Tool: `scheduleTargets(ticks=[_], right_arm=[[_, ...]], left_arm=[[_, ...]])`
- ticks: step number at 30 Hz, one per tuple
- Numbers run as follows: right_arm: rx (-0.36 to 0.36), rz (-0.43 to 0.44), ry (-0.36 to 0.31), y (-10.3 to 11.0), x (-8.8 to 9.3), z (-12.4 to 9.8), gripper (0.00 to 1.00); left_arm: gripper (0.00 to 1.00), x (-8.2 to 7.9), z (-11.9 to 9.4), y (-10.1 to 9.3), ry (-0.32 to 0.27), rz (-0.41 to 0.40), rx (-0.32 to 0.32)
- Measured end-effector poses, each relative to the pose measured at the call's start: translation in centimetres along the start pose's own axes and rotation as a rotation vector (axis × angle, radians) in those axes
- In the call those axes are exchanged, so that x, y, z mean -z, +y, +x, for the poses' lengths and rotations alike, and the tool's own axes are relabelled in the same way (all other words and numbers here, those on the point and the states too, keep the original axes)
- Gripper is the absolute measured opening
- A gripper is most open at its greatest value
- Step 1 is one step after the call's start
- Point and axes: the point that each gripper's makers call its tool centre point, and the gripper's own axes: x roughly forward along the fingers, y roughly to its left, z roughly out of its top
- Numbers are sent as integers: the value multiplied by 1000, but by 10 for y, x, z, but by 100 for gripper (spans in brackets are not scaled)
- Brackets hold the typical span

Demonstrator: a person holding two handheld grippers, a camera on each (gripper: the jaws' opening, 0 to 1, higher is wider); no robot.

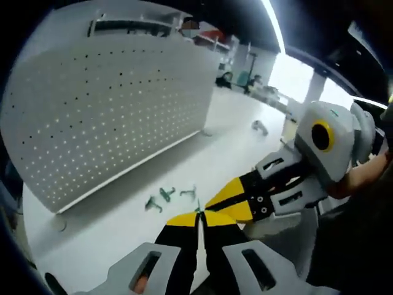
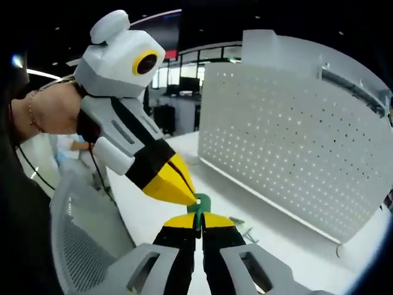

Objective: Insert the hook assembly into the mounting plate slot until the hook locks in place.

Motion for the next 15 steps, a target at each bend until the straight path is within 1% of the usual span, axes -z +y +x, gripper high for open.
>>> scheduleTargets(ticks=[3, 4, 6, 8, 10, 11, 13, 15], right_arm=[[0, 4, 1, 0, 0, 0, 0], [0, 3, 1, 0, 0, 0, 0], [1, 5, 3, -1, 0, 0, 0], [1, 9, 3, -1, 1, 0, 0], [3, 13, 7, -1, 1, 0, 0], [2, 15, 8, -1, 1, 0, 0], [4, 16, 8, -2, 1, 0, 0], [4, 24, 7, -3, 1, 0, 0]], left_arm=[[4, 0, 0, 0, -5, 12, -2], [5, -1, 0, 1, -13, 37, -11], [8, 0, 0, 2, -4, 59, -21], [9, 1, 0, 2, -2, 53, -14], [11, -1, -1, 0, -20, 27, 2], [14, -1, -1, 1, -20, 21, 2], [17, -1, -1, 2, -20, 23, -5], [17, 0, -2, 2, -18, 37, -10]])
